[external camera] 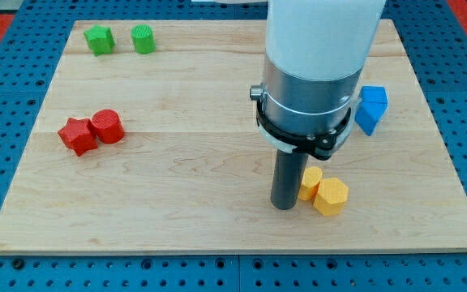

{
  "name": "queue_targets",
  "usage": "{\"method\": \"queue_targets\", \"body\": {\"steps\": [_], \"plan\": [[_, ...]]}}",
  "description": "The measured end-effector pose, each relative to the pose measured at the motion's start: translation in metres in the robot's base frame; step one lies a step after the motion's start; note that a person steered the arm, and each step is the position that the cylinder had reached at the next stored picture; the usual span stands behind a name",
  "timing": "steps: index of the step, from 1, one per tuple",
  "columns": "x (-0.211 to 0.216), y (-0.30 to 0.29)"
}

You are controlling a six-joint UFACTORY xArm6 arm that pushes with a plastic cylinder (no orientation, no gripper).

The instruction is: Slide the red star and the red circle towards the center of the board

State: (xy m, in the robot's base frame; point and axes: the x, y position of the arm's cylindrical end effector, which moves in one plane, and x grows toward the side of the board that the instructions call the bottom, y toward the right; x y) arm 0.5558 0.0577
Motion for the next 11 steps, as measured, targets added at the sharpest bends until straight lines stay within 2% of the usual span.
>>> {"method": "queue_targets", "body": {"steps": [1,4,5,6,7,11], "plan": [[0.0,-0.036],[-0.004,-0.21],[-0.021,-0.269],[-0.055,-0.328],[-0.08,-0.356],[-0.109,-0.263]]}}
